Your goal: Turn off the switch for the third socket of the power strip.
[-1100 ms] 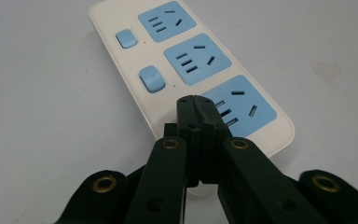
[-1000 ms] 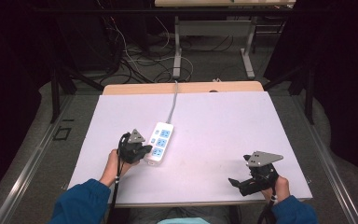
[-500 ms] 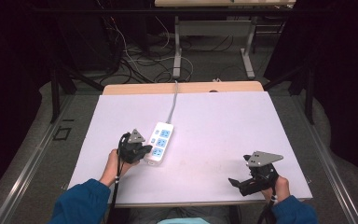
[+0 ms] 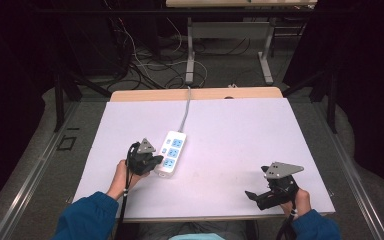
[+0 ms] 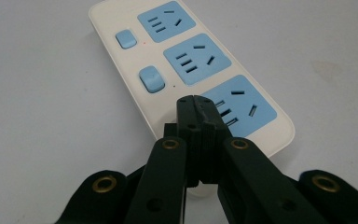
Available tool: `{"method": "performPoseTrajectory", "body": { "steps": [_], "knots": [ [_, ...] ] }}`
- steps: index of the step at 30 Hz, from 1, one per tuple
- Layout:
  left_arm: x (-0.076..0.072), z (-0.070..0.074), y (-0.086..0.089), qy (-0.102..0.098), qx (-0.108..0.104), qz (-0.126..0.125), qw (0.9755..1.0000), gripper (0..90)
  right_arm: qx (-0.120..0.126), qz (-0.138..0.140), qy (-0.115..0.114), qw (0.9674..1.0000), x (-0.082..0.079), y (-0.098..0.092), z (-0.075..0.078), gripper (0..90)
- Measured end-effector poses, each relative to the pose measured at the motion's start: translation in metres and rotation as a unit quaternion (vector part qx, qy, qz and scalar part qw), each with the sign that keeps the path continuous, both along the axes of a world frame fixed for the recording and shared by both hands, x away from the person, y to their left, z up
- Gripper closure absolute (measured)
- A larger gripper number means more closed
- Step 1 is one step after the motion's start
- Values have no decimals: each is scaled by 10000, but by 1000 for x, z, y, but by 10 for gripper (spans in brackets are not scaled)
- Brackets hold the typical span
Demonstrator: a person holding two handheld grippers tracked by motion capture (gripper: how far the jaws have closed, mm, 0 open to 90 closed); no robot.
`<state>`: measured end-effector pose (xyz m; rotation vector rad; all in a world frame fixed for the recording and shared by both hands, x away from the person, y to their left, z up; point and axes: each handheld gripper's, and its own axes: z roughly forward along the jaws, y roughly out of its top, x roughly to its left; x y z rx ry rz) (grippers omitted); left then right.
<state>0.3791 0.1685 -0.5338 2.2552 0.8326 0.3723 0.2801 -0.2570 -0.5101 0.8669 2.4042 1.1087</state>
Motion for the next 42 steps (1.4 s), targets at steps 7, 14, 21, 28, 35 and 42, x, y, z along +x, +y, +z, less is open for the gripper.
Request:
{"method": "performPoseTrajectory", "body": {
  "steps": [7,14,21,28,35,42],
  "knots": [
    [0,0,0,-49,8,-19,10000,900,-2,-3,2,10000,0,0,0,16],
    [0,0,-1,-58,45,-16,10000,900,-2,-5,-2,10000,0,0,0,16],
    [0,1,-2,-81,71,-40,9999,900,9,7,8,10000,0,0,0,15],
    [0,1,-1,-63,67,-54,9999,900,8,13,8,10000,0,0,0,16],
    [0,1,0,-64,72,-76,9999,900,12,-7,-11,10000,0,0,0,16],
    [0,1,-1,-78,79,-87,9999,900,14,-3,-9,10000,0,0,0,16]
  ]
}}
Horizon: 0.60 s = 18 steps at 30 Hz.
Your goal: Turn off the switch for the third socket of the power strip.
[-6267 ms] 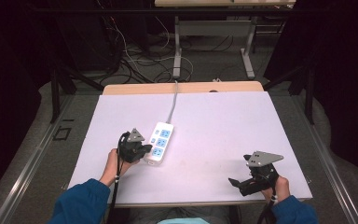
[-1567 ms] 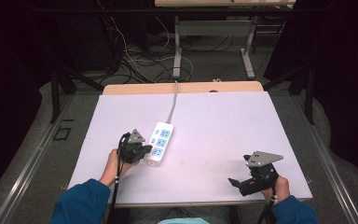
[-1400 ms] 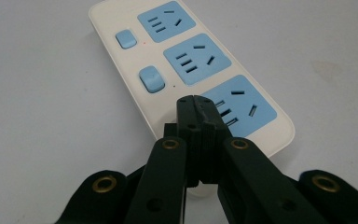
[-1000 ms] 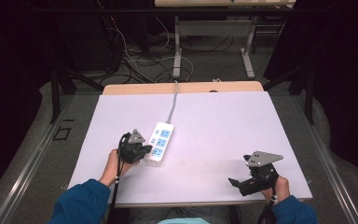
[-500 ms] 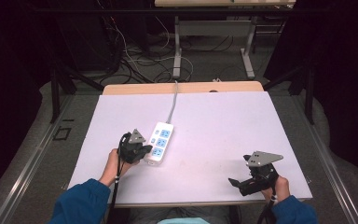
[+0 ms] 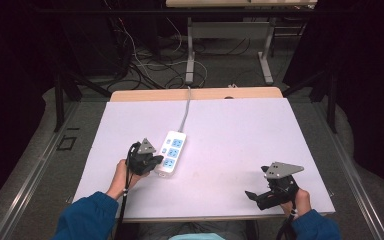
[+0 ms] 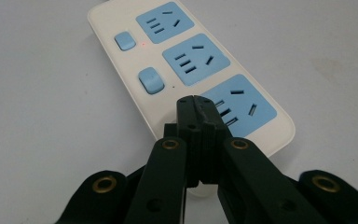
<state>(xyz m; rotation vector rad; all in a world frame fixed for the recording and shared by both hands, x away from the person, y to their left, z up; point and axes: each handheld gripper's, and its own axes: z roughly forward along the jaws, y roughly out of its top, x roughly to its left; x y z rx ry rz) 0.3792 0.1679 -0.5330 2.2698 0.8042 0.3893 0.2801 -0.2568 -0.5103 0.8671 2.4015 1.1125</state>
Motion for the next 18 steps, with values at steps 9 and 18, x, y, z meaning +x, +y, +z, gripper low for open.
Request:
{"method": "performPoseTrajectory", "body": {
  "steps": [9,18],
  "knots": [
    [0,0,0,0,19,-11,10000,900,-5,-1,3,10000,0,0,0,16],
    [0,0,0,-7,21,-19,10000,900,8,5,14,10000,0,0,0,16]
  ]
}}
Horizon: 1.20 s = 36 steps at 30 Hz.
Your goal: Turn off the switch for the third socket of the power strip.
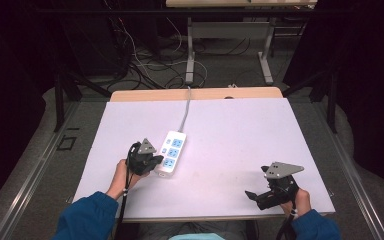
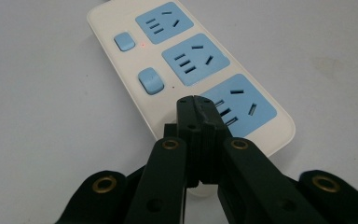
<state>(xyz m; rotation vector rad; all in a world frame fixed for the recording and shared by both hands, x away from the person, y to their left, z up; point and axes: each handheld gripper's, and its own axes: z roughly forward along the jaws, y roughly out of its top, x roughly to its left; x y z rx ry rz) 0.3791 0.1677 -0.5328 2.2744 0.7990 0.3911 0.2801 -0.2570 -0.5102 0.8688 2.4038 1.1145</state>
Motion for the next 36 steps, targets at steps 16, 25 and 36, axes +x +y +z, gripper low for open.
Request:
{"method": "performPoseTrajectory", "body": {
  "steps": [16,25,36],
  "knots": [
    [0,0,0,-1,-16,7,10000,900,-8,-3,-15,10000,0,0,0,16],
    [-1,3,1,-81,-31,22,10000,900,-8,-1,5,10000,0,0,0,16],
    [0,3,2,-92,-39,81,9999,900,-9,-33,-34,10000,0,1,0,17]
  ]
}}
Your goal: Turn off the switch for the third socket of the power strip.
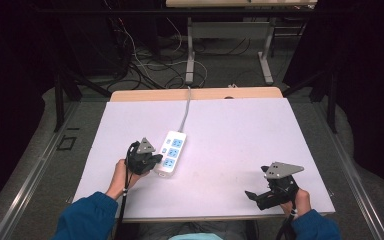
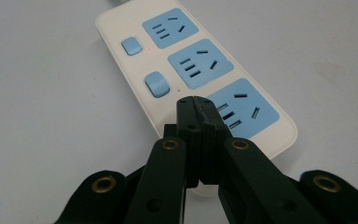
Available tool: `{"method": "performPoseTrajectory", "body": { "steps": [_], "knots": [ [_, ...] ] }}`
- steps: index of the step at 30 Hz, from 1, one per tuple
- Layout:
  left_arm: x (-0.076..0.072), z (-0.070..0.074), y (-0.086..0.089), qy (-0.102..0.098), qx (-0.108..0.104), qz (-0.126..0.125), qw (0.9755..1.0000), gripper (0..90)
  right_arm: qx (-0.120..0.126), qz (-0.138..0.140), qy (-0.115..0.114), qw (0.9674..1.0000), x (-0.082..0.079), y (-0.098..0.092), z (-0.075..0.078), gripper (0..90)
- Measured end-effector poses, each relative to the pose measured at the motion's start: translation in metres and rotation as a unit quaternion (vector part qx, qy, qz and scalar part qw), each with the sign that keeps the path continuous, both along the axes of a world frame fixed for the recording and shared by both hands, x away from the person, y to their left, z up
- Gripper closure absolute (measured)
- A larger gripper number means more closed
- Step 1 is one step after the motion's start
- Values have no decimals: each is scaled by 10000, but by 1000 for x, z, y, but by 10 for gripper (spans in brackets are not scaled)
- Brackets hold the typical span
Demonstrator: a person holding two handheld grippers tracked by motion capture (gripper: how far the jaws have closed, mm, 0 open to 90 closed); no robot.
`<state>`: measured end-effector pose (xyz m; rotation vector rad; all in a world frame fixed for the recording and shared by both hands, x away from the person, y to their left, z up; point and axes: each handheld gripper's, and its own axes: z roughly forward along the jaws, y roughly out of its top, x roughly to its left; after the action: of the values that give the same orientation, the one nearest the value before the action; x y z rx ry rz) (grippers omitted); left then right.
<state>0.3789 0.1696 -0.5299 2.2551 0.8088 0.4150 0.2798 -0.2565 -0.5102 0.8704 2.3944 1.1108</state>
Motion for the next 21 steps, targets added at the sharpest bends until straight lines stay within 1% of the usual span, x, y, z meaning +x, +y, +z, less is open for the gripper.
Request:
{"method": "performPoseTrajectory", "body": {
  "steps": [2,3,4,5,6,7,8,9,10,11,12,14,15,16,17,18,19,21],
  "knots": [
    [0,0,1,-10,-5,19,10000,900,5,7,10,10000,0,0,0,17],
    [0,0,1,30,-19,25,10000,895,-7,27,13,10000,0,0,0,17],
    [0,0,1,22,-20,10,10000,845,4,8,-2,10000,0,0,0,17],
    [0,1,1,29,-14,31,10000,827,1,20,23,10000,0,0,0,17],
    [1,1,1,14,-18,17,10000,794,8,10,0,10000,0,0,0,17],
    [1,1,1,-28,-45,9,10000,789,-2,46,3,10000,0,-1,0,17],
    [0,2,1,7,-61,32,10000,765,7,32,19,10000,0,0,0,17],
    [0,3,1,-1,-65,40,10000,725,5,20,11,10000,0,0,0,17],
    [0,4,2,-35,-60,29,10000,704,17,8,-11,10000,0,0,0,17],
    [0,5,2,-22,-53,53,10000,665,11,13,-16,10000,0,0,0,17],
    [0,6,3,-38,-42,85,9999,603,4,5,7,10000,0,0,0,17],
    [0,7,3,-58,-63,127,9999,509,15,27,17,10000,0,0,0,17],
    [0,8,4,-43,-34,153,9999,454,6,18,-16,10000,0,-1,0,17],
    [0,8,4,-67,-54,164,9998,402,15,5,12,10000,0,0,0,17],
    [-1,9,4,-108,-39,189,9998,373,10,15,11,10000,0,0,0,17],
    [-1,10,5,-92,5,184,9998,338,12,19,13,10000,0,0,0,17],
    [-1,10,5,-91,-50,216,9997,300,16,-1,4,10000,0,0,0,17],
    [-2,12,7,-91,2,226,9997,243,11,15,6,10000,0,-1,0,17]
  ]
}}
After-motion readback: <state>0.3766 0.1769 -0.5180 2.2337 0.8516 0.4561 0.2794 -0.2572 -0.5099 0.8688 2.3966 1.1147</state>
